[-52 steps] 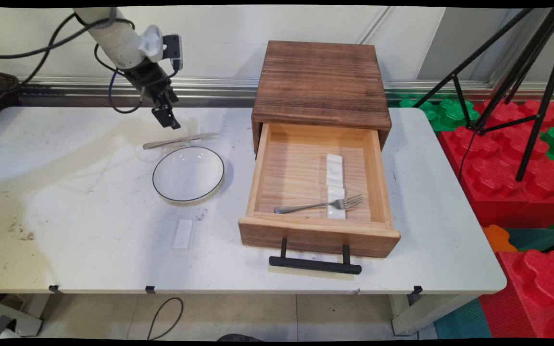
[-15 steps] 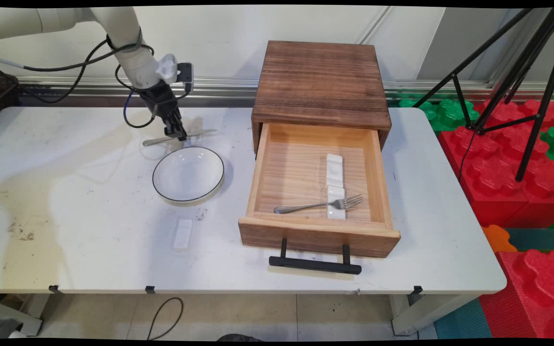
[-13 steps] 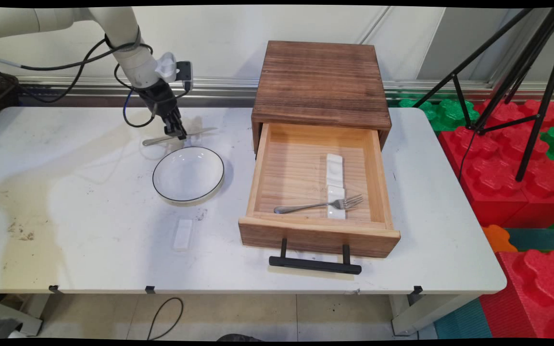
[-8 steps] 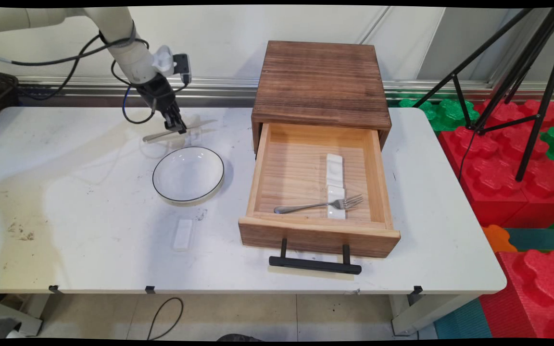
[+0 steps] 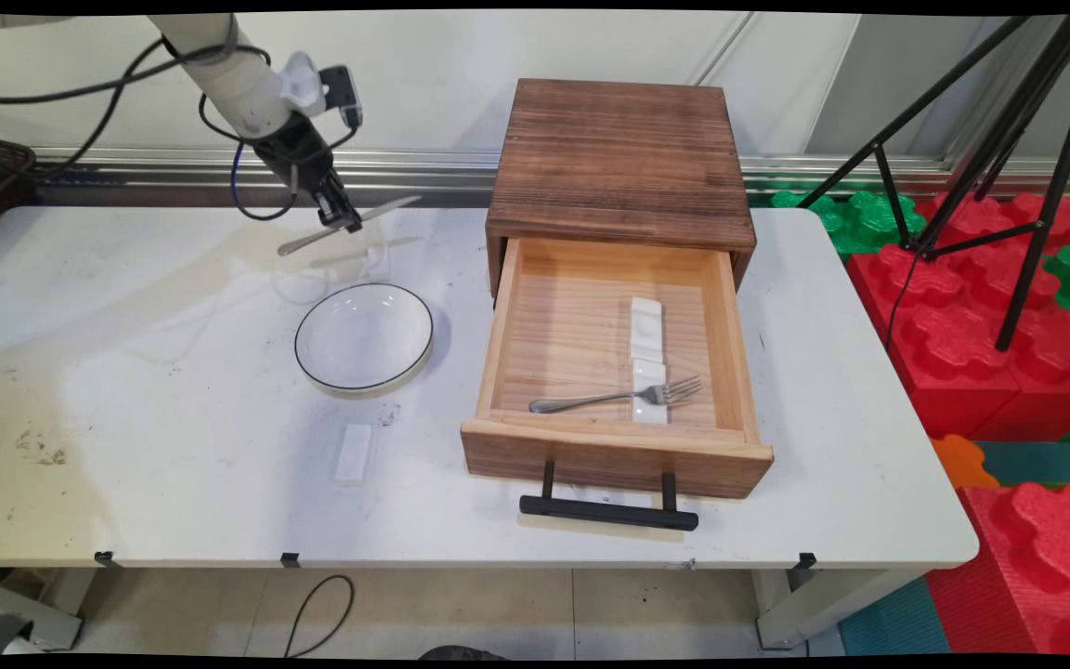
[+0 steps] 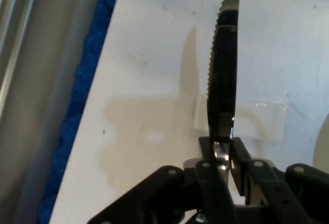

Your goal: Place the picked object into the drawer

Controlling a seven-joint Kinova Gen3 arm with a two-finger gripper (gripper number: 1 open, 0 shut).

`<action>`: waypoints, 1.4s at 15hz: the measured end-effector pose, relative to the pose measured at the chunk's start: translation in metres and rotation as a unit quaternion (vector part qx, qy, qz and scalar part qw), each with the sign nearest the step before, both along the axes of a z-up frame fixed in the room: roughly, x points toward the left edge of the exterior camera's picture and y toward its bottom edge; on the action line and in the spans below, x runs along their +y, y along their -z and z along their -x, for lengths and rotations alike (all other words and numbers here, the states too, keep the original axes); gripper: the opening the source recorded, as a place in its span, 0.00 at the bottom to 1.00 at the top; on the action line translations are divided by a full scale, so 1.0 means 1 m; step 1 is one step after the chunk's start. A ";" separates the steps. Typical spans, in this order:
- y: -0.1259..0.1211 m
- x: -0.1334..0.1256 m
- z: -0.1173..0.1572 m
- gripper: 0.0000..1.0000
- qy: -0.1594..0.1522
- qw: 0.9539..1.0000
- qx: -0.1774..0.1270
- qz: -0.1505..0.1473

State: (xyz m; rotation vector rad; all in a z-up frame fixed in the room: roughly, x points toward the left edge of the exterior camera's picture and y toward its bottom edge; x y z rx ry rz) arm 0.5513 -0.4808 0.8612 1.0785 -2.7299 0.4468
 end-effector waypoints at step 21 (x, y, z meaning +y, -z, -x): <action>-0.126 0.056 0.100 0.00 0.028 0.994 0.040 0.098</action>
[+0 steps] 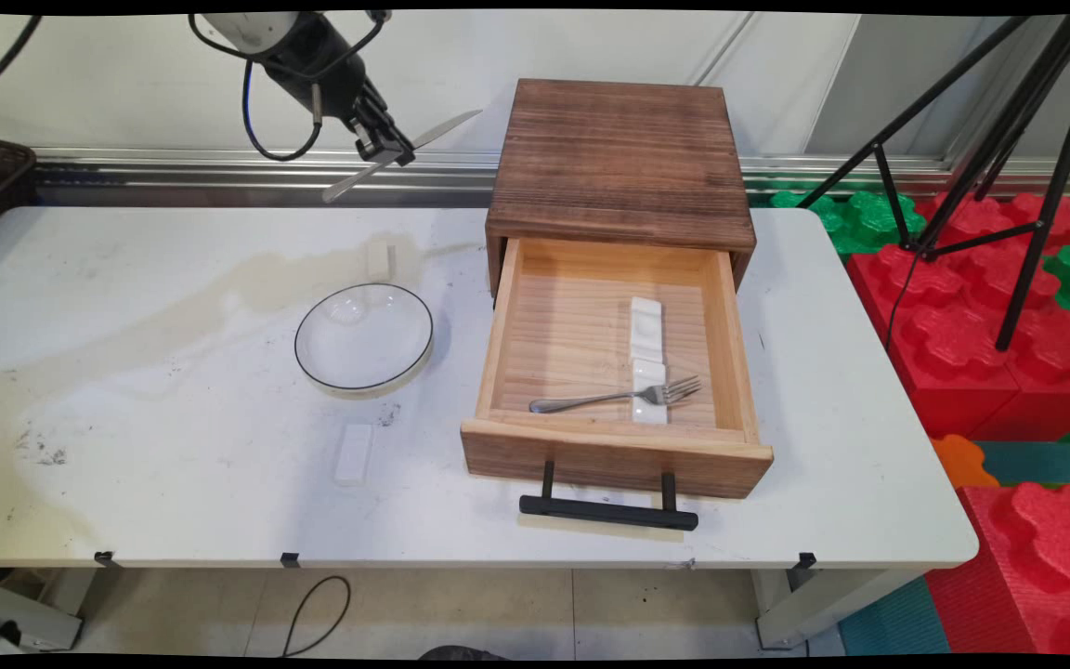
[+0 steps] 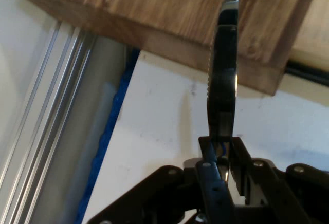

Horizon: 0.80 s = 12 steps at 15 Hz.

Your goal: Place the picked object into the drawer

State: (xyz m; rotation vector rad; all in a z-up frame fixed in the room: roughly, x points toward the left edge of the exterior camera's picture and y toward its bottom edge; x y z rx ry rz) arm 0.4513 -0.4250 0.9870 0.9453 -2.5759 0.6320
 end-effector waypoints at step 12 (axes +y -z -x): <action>-0.027 0.040 0.087 0.00 0.065 0.997 0.037 0.002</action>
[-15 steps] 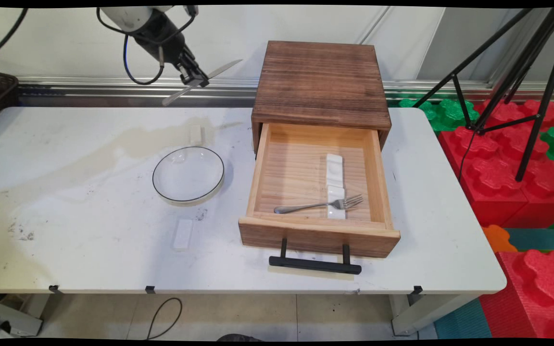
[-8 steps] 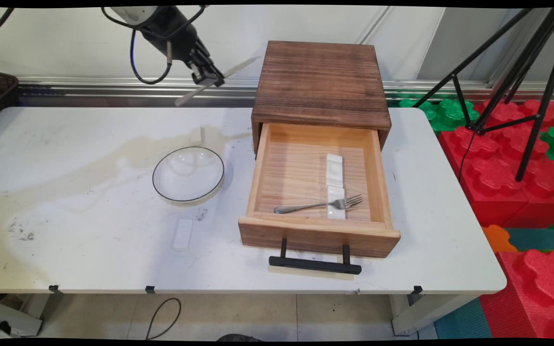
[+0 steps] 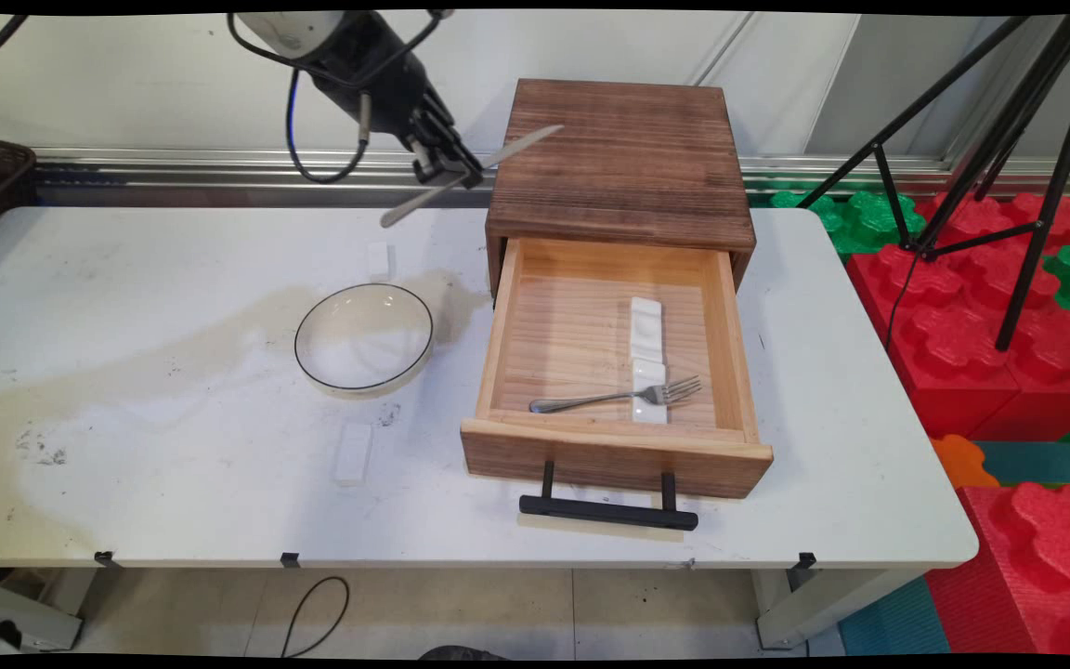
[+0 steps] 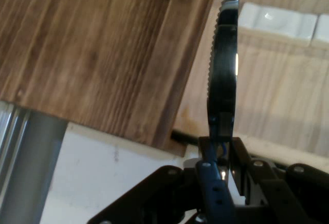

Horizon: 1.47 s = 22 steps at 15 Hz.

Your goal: Place the picked object into the drawer

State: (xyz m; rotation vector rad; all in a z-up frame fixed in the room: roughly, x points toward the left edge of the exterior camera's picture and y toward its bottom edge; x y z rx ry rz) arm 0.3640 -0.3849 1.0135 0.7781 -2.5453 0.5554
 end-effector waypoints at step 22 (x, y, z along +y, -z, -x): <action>0.076 -0.030 0.139 0.00 0.070 0.997 0.038 0.005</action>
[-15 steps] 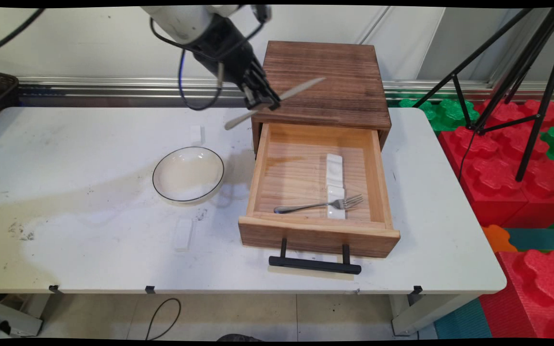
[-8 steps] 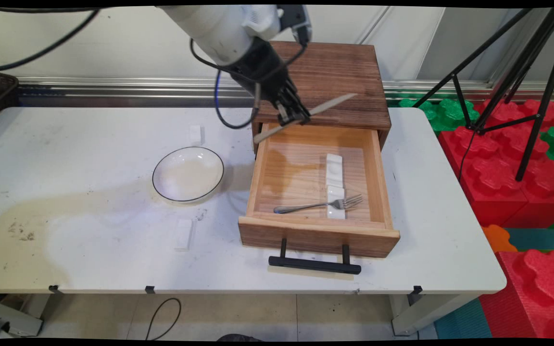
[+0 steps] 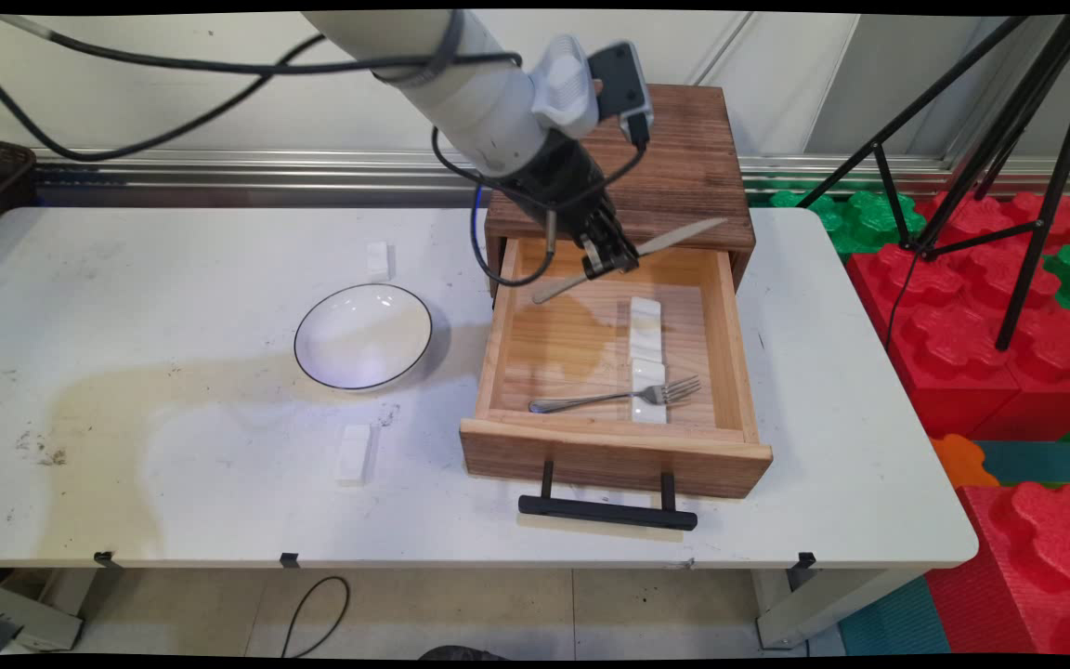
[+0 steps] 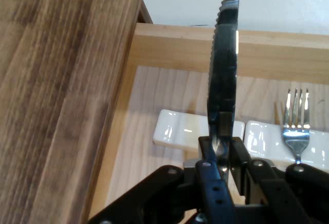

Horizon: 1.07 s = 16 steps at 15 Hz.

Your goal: Place the picked object into the drawer

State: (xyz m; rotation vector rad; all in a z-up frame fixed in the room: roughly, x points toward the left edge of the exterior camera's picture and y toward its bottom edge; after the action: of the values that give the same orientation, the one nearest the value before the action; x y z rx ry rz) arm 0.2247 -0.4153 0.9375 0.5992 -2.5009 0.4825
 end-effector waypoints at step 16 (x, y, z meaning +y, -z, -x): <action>0.091 -0.034 0.010 0.00 0.009 1.000 -0.008 -0.020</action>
State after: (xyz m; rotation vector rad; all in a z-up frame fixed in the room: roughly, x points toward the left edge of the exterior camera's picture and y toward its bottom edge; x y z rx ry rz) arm 0.2143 -0.4495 0.8466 0.5903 -2.5341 0.4319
